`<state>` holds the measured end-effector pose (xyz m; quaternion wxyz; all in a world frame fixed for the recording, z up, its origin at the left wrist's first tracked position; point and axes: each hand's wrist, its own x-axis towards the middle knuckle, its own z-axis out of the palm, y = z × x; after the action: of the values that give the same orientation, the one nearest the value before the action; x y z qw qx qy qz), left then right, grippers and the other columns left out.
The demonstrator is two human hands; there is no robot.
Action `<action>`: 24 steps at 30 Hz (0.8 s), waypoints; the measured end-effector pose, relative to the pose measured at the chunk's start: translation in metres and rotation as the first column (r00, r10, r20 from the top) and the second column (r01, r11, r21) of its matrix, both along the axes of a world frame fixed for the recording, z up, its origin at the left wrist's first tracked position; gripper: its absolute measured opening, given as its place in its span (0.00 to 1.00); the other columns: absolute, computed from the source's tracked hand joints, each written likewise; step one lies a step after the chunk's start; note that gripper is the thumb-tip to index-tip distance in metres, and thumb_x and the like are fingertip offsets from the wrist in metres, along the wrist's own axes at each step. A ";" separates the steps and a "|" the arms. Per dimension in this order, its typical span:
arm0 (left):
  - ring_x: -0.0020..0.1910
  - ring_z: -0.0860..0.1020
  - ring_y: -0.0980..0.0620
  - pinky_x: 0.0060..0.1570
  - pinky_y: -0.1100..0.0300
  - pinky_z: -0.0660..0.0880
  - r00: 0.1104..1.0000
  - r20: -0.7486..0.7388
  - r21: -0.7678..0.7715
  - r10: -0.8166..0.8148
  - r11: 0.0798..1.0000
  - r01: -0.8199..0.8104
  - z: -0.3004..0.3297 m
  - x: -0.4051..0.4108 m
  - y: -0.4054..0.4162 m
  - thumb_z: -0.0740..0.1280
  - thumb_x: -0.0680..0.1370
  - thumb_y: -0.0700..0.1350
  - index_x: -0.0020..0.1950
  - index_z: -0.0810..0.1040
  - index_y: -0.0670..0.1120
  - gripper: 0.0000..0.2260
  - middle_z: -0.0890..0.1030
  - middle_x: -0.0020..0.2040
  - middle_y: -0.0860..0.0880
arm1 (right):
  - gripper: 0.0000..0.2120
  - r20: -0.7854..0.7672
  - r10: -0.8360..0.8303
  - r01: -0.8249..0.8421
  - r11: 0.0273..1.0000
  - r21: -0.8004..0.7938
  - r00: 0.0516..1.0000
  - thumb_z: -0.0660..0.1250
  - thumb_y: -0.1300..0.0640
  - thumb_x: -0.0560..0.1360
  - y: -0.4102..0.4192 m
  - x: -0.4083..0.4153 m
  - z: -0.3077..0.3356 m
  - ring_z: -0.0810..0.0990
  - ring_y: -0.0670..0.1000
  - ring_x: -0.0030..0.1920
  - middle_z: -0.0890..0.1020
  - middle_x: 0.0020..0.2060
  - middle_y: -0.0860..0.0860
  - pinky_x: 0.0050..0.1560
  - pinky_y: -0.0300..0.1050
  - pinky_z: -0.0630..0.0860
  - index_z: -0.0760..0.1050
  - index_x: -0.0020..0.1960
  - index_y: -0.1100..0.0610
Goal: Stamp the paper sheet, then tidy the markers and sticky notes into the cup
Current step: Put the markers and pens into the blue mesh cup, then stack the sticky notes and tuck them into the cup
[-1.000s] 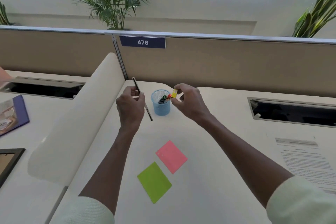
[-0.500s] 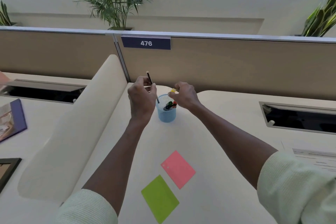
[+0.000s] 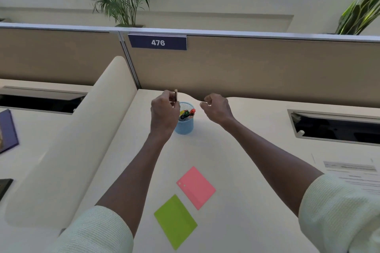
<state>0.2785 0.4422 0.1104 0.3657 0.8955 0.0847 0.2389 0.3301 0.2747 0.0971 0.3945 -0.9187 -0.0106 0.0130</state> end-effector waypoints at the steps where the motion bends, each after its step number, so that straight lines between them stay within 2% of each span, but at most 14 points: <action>1: 0.46 0.82 0.47 0.51 0.53 0.78 0.999 -0.043 0.012 -0.011 1.000 0.011 -0.001 -0.002 0.000 0.71 0.74 0.41 0.51 0.80 0.44 0.07 0.84 0.47 0.47 | 0.17 -0.001 0.000 0.000 1.000 -0.003 1.000 0.67 0.54 0.77 -0.002 -0.001 0.000 0.77 0.56 0.61 0.81 0.59 0.55 0.59 0.46 0.73 0.77 0.62 0.62; 4: 0.54 0.79 0.49 0.54 0.55 0.75 0.996 -0.093 0.044 -0.015 0.999 0.020 0.000 -0.009 -0.001 0.73 0.73 0.54 0.56 0.80 0.45 0.18 0.83 0.54 0.50 | 0.16 -0.004 -0.003 0.003 1.000 -0.007 1.000 0.66 0.54 0.77 -0.007 -0.003 0.000 0.78 0.56 0.60 0.81 0.58 0.55 0.57 0.47 0.73 0.77 0.61 0.62; 6: 0.55 0.79 0.51 0.55 0.55 0.75 0.996 -0.092 -0.016 0.011 1.000 -0.012 0.005 -0.016 -0.002 0.69 0.72 0.64 0.56 0.81 0.46 0.24 0.83 0.55 0.51 | 0.15 -0.005 -0.012 0.012 1.000 -0.008 1.000 0.66 0.54 0.77 -0.010 -0.005 -0.001 0.78 0.56 0.58 0.81 0.57 0.55 0.56 0.47 0.74 0.77 0.60 0.61; 8: 0.56 0.79 0.52 0.55 0.56 0.75 0.995 -0.095 -0.094 0.042 0.994 -0.051 0.005 -0.025 0.000 0.64 0.74 0.67 0.54 0.81 0.46 0.25 0.83 0.54 0.51 | 0.14 -0.012 -0.015 0.015 1.000 -0.006 1.000 0.66 0.55 0.77 -0.012 -0.010 -0.002 0.78 0.55 0.58 0.81 0.57 0.55 0.57 0.48 0.74 0.77 0.60 0.61; 12: 0.53 0.80 0.49 0.52 0.59 0.71 0.982 -0.132 -0.193 0.132 0.969 -0.156 -0.018 -0.057 0.012 0.61 0.79 0.61 0.50 0.81 0.44 0.21 0.84 0.51 0.46 | 0.13 -0.015 -0.002 0.002 1.000 0.001 1.000 0.66 0.56 0.77 -0.018 -0.029 -0.009 0.78 0.55 0.59 0.81 0.57 0.55 0.59 0.49 0.75 0.78 0.58 0.61; 15: 0.53 0.81 0.45 0.51 0.58 0.71 0.969 -0.189 -0.165 0.160 0.967 -0.192 -0.051 -0.092 0.019 0.63 0.80 0.54 0.49 0.81 0.42 0.16 0.84 0.51 0.43 | 0.12 -0.022 0.032 -0.033 0.999 -0.032 0.999 0.68 0.57 0.76 -0.024 -0.050 -0.023 0.79 0.56 0.57 0.82 0.55 0.56 0.58 0.49 0.75 0.80 0.56 0.62; 19: 0.52 0.81 0.44 0.50 0.60 0.70 0.954 -0.256 -0.140 0.154 0.971 -0.194 -0.091 -0.149 0.021 0.67 0.79 0.46 0.50 0.82 0.42 0.09 0.84 0.50 0.44 | 0.10 -0.041 0.106 -0.108 0.993 -0.055 0.993 0.70 0.59 0.74 -0.025 -0.091 -0.045 0.80 0.57 0.53 0.84 0.51 0.57 0.54 0.47 0.74 0.81 0.53 0.63; 22: 0.52 0.81 0.44 0.51 0.58 0.71 0.939 -0.307 -0.126 0.153 0.972 -0.200 -0.110 -0.189 0.015 0.69 0.77 0.45 0.53 0.81 0.41 0.08 0.84 0.50 0.43 | 0.13 -0.073 0.191 -0.198 0.974 -0.107 0.979 0.72 0.57 0.73 -0.020 -0.126 -0.063 0.80 0.59 0.52 0.83 0.50 0.58 0.54 0.48 0.74 0.80 0.55 0.61; 24: 0.53 0.80 0.43 0.53 0.57 0.71 0.924 -0.347 -0.124 0.160 0.969 -0.214 -0.115 -0.209 0.011 0.70 0.76 0.45 0.54 0.81 0.42 0.10 0.83 0.52 0.43 | 0.17 -0.104 0.233 -0.246 0.960 -0.135 0.967 0.71 0.54 0.73 -0.015 -0.148 -0.072 0.78 0.59 0.55 0.80 0.52 0.59 0.55 0.48 0.72 0.77 0.60 0.58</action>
<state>0.0699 0.4530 -0.0045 0.3918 0.8787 0.2497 0.1098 0.1818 0.2599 0.0255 0.3215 -0.9357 -0.1035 0.1016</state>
